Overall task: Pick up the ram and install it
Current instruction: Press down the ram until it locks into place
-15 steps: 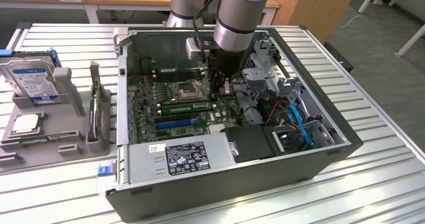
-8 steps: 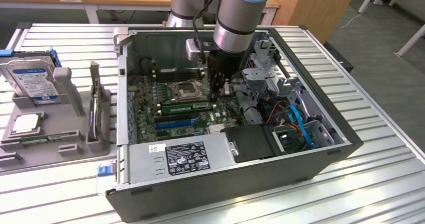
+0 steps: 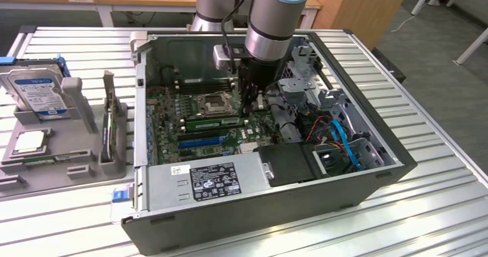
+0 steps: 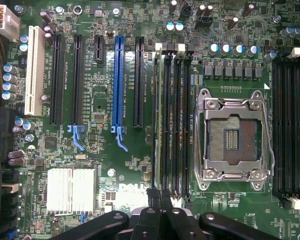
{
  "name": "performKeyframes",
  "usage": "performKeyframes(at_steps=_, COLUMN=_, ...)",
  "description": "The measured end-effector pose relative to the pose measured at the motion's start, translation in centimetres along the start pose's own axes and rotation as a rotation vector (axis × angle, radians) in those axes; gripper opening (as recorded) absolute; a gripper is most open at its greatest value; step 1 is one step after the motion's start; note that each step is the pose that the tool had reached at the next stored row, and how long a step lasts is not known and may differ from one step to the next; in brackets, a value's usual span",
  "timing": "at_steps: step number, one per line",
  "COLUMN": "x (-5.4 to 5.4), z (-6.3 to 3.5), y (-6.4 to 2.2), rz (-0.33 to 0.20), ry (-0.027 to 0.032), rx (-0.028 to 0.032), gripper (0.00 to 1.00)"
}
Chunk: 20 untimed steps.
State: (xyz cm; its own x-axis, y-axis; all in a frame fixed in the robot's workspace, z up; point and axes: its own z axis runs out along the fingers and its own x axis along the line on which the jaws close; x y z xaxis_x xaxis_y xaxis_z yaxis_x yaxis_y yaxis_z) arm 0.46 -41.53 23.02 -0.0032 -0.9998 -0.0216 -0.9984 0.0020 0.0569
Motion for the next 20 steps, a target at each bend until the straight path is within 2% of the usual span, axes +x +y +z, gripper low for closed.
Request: performKeyframes(at_steps=20, x=0.01, z=0.45, y=-0.03, rz=0.0, ry=-0.0003, rx=0.0, gripper=0.1)
